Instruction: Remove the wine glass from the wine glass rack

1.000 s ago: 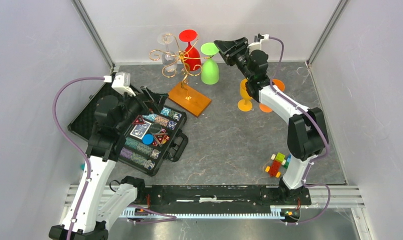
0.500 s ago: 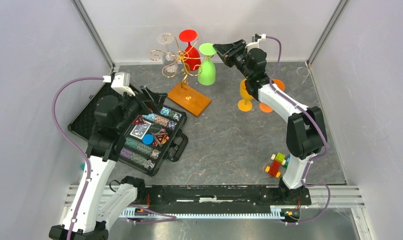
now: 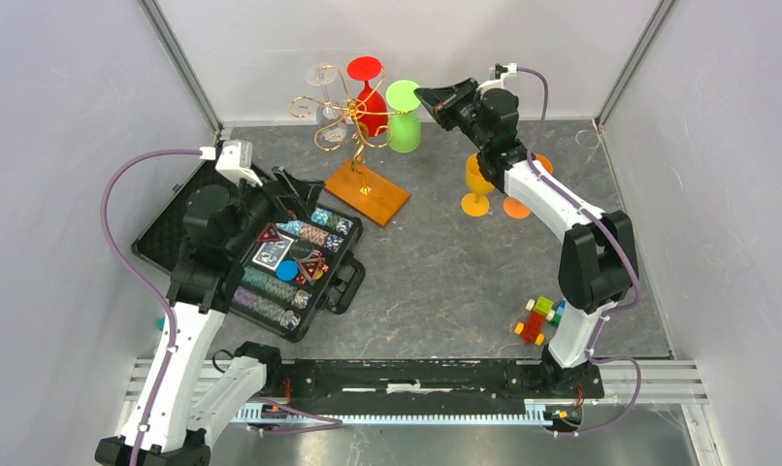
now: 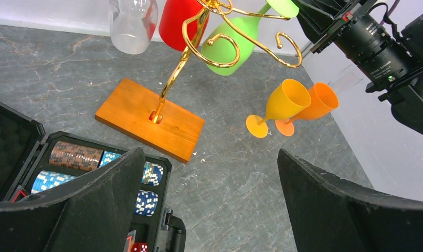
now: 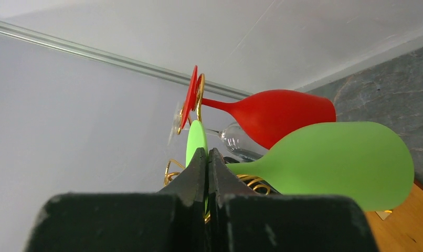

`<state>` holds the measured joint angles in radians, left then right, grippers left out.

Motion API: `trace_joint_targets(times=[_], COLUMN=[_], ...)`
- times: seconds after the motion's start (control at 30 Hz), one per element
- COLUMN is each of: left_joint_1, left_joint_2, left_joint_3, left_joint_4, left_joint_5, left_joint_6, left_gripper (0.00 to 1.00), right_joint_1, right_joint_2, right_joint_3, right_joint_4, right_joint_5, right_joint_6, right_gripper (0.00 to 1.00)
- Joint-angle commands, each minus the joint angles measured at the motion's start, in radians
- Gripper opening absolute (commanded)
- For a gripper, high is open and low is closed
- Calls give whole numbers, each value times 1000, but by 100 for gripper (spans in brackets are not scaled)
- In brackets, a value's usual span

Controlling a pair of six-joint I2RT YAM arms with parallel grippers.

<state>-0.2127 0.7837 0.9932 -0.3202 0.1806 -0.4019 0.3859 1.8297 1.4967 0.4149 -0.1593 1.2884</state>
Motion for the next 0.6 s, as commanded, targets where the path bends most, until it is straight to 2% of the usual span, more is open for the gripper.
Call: trace_joint_targets(times=[0.0,0.33,0.57], left_joint_1=[6,6,7], left_joint_2=[-3,-1,0], left_joint_3=[4,5,2], left_joint_4=[18,24,26], left_joint_5=[-16,-15,-14], left_joint_6=[39,31,26], left_gripper=[100,100,100], right_joint_1=[1,16,55], right_joint_2=[-94,-188,-186], right_joint_3=[19,-48,-60], right_joint_4=[-78,-90,-65], right_joint_5=[57,58,39], right_joint_6=[-24,-14,-5], right_gripper=[0,0,0])
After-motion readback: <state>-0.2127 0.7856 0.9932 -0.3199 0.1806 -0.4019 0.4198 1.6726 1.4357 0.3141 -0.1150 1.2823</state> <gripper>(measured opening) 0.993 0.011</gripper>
